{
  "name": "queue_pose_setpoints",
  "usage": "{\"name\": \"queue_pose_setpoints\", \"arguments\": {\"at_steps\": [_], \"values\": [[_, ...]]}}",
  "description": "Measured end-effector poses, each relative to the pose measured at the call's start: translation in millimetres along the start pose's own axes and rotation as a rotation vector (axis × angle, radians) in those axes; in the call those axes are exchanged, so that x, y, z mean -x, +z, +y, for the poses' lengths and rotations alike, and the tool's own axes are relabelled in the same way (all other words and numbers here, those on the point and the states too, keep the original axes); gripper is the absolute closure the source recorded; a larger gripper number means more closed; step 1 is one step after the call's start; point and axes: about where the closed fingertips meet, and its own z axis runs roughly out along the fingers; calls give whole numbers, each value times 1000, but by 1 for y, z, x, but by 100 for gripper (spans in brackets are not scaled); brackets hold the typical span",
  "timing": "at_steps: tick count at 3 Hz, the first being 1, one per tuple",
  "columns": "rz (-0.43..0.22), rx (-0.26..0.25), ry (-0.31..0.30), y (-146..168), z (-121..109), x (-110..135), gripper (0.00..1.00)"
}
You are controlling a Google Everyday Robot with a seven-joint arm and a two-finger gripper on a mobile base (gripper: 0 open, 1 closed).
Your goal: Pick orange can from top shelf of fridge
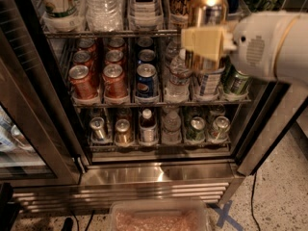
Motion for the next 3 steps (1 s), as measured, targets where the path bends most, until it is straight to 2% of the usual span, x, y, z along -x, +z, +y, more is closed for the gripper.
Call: {"name": "queue_pose_setpoints", "arguments": {"at_steps": [1, 2, 3], "values": [[113, 82, 16, -10, 50, -49, 100], [178, 145, 3, -16, 84, -73, 100], [216, 233, -16, -11, 117, -88, 100]]}}
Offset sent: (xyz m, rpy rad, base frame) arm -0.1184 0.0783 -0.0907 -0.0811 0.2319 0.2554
